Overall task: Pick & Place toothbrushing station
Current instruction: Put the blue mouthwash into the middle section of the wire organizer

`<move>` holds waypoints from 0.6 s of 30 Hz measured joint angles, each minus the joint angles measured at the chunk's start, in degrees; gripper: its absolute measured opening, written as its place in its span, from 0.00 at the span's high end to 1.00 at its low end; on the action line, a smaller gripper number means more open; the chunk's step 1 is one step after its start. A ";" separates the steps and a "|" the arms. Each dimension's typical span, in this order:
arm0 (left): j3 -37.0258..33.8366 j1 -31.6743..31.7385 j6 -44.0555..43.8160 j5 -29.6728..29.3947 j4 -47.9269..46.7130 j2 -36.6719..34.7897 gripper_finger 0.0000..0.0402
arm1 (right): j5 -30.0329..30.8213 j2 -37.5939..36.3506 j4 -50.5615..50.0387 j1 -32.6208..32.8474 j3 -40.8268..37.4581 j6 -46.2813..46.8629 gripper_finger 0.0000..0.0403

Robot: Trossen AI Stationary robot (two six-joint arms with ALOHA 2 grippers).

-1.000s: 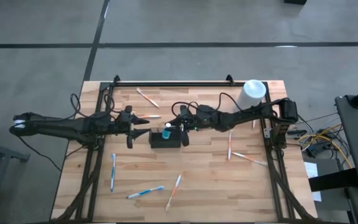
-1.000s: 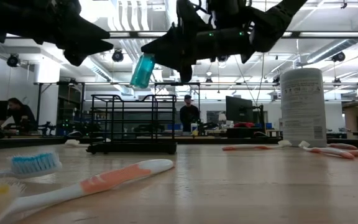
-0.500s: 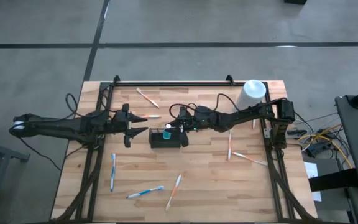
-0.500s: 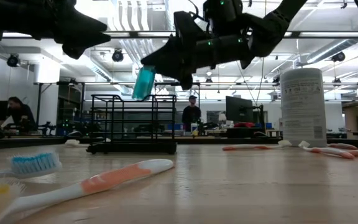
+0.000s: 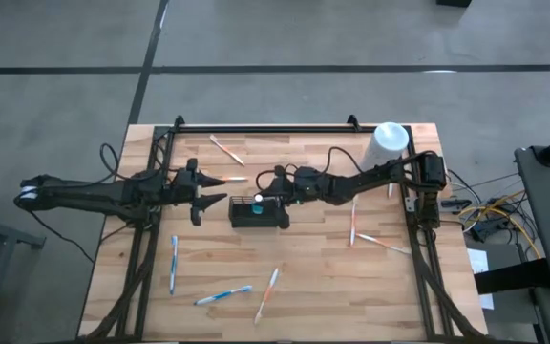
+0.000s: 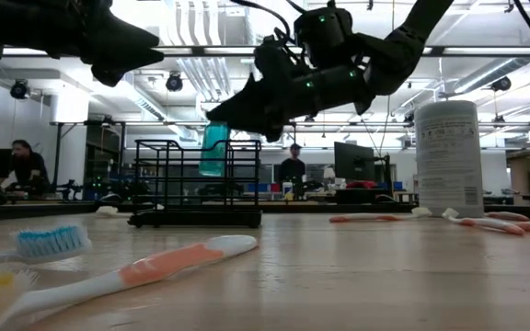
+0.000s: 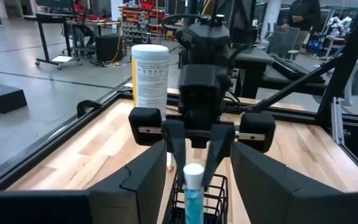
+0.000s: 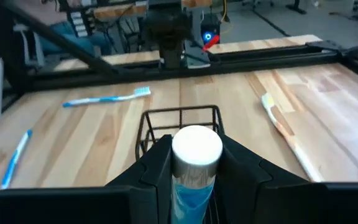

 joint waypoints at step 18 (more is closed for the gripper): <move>0.00 0.00 0.82 -0.37 -0.05 0.00 0.54 | 0.07 2.72 0.41 1.25 0.04 -9.92 0.76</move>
